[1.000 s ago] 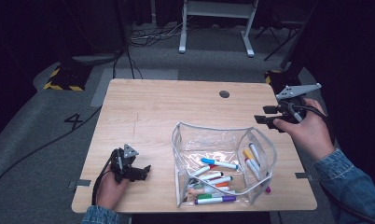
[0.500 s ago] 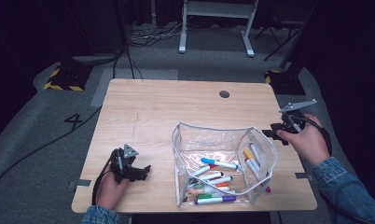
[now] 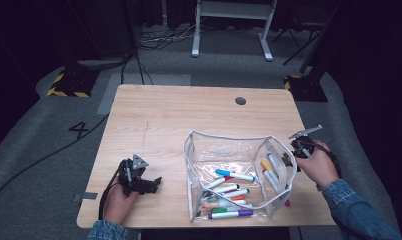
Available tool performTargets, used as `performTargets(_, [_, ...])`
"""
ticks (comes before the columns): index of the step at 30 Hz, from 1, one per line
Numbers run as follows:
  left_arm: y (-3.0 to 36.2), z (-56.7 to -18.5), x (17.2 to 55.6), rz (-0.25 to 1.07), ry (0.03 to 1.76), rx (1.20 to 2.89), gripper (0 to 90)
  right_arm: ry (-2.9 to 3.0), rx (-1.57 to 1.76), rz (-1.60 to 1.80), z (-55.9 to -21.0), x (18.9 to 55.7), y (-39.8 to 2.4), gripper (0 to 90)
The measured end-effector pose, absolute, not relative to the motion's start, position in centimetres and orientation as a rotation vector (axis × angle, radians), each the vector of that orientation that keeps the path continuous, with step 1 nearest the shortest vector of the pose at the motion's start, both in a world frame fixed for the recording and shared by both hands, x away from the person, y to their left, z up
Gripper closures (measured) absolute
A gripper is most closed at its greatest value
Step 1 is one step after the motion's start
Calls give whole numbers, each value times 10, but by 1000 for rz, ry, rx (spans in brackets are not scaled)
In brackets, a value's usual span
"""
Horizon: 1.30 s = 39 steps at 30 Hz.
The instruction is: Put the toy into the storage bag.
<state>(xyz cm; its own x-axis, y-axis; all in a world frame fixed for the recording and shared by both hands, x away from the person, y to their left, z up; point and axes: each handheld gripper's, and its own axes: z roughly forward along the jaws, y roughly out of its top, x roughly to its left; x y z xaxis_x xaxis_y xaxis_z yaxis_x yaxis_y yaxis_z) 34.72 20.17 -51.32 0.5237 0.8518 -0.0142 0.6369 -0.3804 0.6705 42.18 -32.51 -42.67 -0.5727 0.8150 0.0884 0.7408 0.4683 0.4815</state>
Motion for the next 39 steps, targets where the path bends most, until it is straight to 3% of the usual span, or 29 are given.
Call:
performTargets(12, [202, -513, 347, 446, 1205, 2141, 0, 2603, 1414, 613, -461, 424, -324, 635])
performTargets(16, [202, -513, 347, 446, 1205, 2140, 0, 2596, 1418, 533, -471, 424, -325, 749])
performTargets(23, [202, -513, 347, 446, 1205, 2141, 0, 2565, 1449, 503, -471, 425, -327, 767])
performTargets(29, [202, -513, 347, 447, 1204, 2141, 0, 2557, 1458, 539, -462, 425, -329, 768])
performTargets(39, [202, -513, 347, 446, 1204, 2141, 0, 2548, 1390, 670, -411, 416, -330, 767])
